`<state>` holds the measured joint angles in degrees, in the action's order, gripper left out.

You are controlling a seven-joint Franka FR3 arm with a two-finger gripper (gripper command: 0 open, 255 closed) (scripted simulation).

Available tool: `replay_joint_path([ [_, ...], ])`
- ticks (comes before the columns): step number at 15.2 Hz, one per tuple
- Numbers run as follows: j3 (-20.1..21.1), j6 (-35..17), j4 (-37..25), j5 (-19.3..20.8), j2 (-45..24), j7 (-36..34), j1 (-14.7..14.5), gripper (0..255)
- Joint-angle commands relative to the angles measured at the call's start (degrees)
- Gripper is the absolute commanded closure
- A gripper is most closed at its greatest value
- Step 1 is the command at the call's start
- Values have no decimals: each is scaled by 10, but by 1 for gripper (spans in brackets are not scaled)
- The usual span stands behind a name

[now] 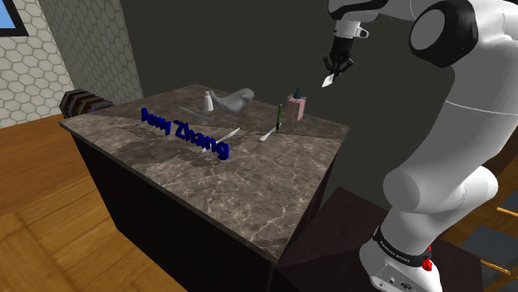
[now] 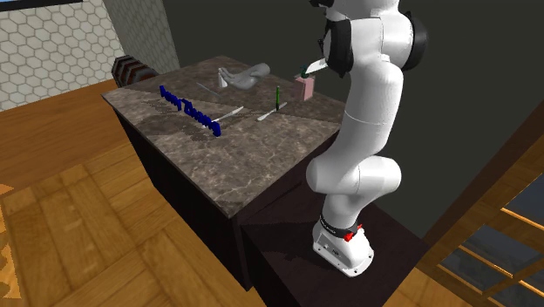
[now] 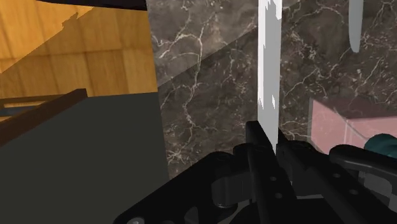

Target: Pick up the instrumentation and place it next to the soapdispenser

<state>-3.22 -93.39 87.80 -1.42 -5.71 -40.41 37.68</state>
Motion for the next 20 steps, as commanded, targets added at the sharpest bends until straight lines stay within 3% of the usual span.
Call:
replay_joint_path([
  [1,-9,12,-46,-3,-35,21,12,255],
  [5,-24,52,-183,-15,-132,61,41,255],
  [20,-23,-75,-33,-13,-109,63,37,255],
])
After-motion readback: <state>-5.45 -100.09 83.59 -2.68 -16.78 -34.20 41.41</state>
